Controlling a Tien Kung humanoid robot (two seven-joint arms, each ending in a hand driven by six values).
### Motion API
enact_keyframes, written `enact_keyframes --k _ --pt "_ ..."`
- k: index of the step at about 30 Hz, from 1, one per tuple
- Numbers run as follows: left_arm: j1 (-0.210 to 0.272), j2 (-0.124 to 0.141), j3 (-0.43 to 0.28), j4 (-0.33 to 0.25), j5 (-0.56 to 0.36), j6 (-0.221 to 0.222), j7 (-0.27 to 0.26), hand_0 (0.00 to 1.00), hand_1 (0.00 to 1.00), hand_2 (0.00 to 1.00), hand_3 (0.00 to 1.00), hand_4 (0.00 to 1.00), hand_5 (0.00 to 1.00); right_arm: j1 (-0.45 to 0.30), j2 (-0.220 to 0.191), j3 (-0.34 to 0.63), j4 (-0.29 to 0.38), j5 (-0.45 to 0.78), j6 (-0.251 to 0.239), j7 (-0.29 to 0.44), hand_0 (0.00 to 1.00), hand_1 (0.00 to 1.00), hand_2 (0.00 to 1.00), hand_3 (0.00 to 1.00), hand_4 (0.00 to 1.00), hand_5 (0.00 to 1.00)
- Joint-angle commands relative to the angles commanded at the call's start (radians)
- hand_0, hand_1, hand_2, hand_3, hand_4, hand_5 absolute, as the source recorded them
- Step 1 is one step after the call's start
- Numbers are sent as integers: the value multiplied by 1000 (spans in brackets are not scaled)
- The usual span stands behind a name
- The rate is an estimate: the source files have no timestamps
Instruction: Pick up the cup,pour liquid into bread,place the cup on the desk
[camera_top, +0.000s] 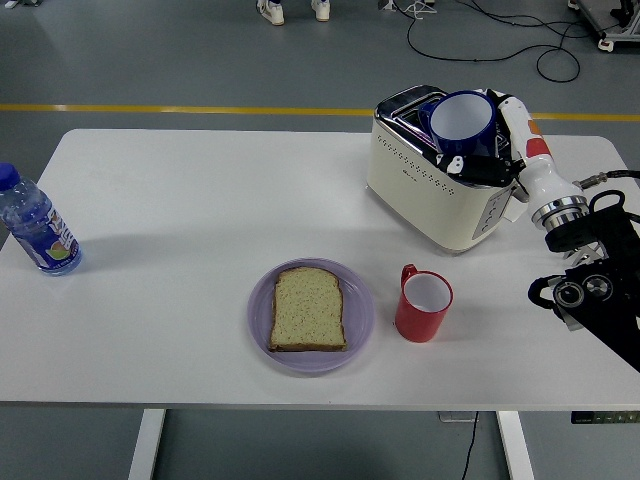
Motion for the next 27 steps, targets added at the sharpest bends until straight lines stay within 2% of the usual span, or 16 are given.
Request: enact_keyframes --k 4,9,13,16,20,27 --pt "-3 0 -5 0 3 0 -1 646 643 638 528 295 762 -62 -4 84 3 169 17 78 485 417 556 548 574 2" --pt "-3 0 -5 0 3 0 0 646 642 638 528 295 763 -133 -2 164 -7 363 15 146 483 423 560 549 572 2" --pt "-3 0 -2 0 3 -1 1 646 642 638 528 295 763 -184 5 204 -30 381 8 204 483 423 560 549 572 2" --pt "-4 0 -1 0 3 -1 1 646 642 638 528 296 765 -215 20 230 -51 352 -1 250 483 419 554 549 570 2" --pt "-6 0 -2 0 4 -1 0 646 642 638 528 296 765 -263 58 282 -93 306 -3 337 483 419 554 549 570 2" --pt "-9 0 -6 -1 8 -1 -1 646 642 639 528 296 765 -312 99 314 -173 271 -24 428 486 409 545 541 579 2"
